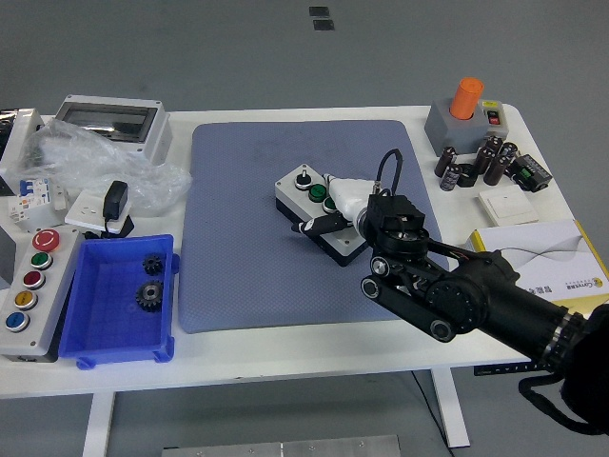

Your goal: Pick up the button,place it on the desk,press the button,press the button

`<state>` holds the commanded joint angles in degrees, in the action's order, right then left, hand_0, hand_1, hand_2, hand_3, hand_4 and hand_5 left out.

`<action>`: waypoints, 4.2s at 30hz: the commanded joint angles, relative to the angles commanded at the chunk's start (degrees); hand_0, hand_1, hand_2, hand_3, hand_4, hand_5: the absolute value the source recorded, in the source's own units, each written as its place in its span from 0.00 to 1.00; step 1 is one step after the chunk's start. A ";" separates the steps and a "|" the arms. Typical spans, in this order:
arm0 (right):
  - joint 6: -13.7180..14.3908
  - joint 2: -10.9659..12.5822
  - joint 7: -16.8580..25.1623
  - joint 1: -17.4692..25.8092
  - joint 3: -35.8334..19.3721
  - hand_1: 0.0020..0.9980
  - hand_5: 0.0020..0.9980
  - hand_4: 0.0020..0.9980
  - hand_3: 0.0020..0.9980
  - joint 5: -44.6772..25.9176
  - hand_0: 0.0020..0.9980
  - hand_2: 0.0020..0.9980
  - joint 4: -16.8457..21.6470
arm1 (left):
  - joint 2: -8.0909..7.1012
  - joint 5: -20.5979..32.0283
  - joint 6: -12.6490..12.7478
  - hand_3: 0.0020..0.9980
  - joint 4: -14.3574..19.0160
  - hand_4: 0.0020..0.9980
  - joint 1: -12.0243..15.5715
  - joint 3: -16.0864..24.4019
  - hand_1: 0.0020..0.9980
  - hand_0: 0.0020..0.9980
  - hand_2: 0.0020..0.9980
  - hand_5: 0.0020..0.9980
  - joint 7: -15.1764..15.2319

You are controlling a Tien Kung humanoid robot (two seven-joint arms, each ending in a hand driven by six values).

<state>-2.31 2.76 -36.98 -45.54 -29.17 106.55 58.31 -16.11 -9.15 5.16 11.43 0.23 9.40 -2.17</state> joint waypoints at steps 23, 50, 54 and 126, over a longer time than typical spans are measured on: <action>3.46 -0.33 0.00 -0.05 2.12 0.45 0.31 0.71 0.50 3.70 0.19 0.46 0.04 | -0.04 0.15 0.59 0.61 0.06 0.59 -0.01 0.07 0.64 0.61 0.60 0.33 0.55; 13.45 7.23 4.92 -3.84 13.11 0.41 0.04 0.54 0.30 2.68 0.25 0.37 10.48 | 0.06 0.78 1.40 0.62 0.01 0.60 0.32 -0.07 0.65 0.60 0.61 0.39 1.08; 16.32 9.34 10.82 -6.53 17.66 0.42 0.04 0.53 0.31 0.74 0.29 0.36 12.11 | 0.04 0.79 1.55 0.62 0.01 0.60 0.29 -0.08 0.65 0.60 0.61 0.41 1.08; 18.79 8.82 32.09 -11.61 28.56 0.69 0.19 0.78 0.73 2.37 0.73 0.75 -1.39 | 0.00 0.52 1.64 0.62 0.05 0.59 -0.23 -0.18 0.65 0.60 0.61 0.44 0.95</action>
<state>16.48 11.58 -4.89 -57.15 -0.61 108.92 56.93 -16.12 -8.63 6.80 11.48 0.01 9.22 -1.22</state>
